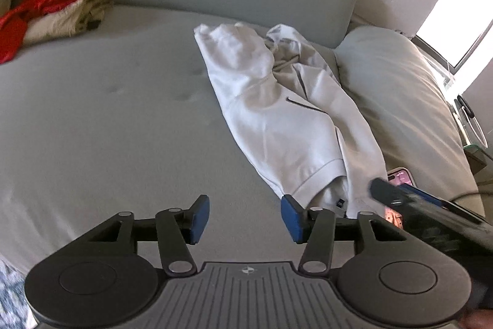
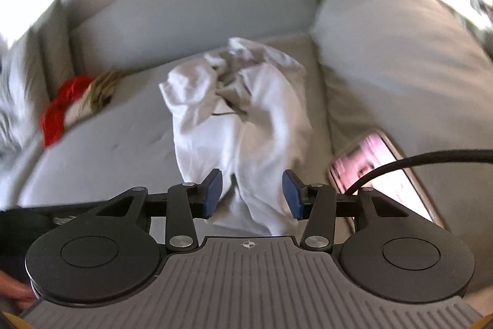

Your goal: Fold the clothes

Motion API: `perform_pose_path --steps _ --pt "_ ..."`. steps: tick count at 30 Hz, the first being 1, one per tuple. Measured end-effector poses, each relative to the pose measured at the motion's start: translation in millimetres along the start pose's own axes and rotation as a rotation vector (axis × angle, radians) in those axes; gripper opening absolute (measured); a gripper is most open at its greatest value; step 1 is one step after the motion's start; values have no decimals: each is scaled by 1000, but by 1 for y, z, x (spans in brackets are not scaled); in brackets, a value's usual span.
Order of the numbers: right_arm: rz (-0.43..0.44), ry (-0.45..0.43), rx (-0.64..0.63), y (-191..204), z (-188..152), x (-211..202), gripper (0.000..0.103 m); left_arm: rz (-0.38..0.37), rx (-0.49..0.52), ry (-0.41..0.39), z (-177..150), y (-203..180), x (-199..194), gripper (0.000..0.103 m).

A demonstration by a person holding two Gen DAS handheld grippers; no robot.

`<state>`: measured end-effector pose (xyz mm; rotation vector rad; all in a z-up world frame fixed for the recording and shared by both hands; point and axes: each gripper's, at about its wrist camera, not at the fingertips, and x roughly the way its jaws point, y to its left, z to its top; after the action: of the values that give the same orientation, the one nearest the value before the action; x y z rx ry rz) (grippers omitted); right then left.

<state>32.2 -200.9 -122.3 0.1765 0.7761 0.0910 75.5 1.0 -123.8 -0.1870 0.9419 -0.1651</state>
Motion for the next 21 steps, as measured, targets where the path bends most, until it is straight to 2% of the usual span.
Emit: perform_pose_path --steps 3,7,8,10,11,12,14,17,21 --pt "-36 -9 -110 18 -4 15 49 6 11 5 -4 4 4 54" --pt "-107 22 -205 26 -9 34 49 4 -7 25 -8 9 9 57" --pt "-127 34 -228 26 -10 39 46 3 -8 26 -8 10 9 58" --pt "-166 63 -225 21 -11 46 33 0 -8 26 -8 11 11 59" --pt "-177 61 -190 15 -9 45 13 0 -10 25 -7 12 12 59" --pt "-185 56 -146 8 -7 42 1 -1 -15 23 -7 13 12 59" --pt "-202 14 -26 -11 -1 31 1 -2 -26 18 -6 17 12 59" --pt "-237 -70 265 -62 10 1 1 -21 -70 20 -3 22 20 59" --pt "-202 -4 526 -115 12 -5 1 -126 -219 59 9 32 42 54"
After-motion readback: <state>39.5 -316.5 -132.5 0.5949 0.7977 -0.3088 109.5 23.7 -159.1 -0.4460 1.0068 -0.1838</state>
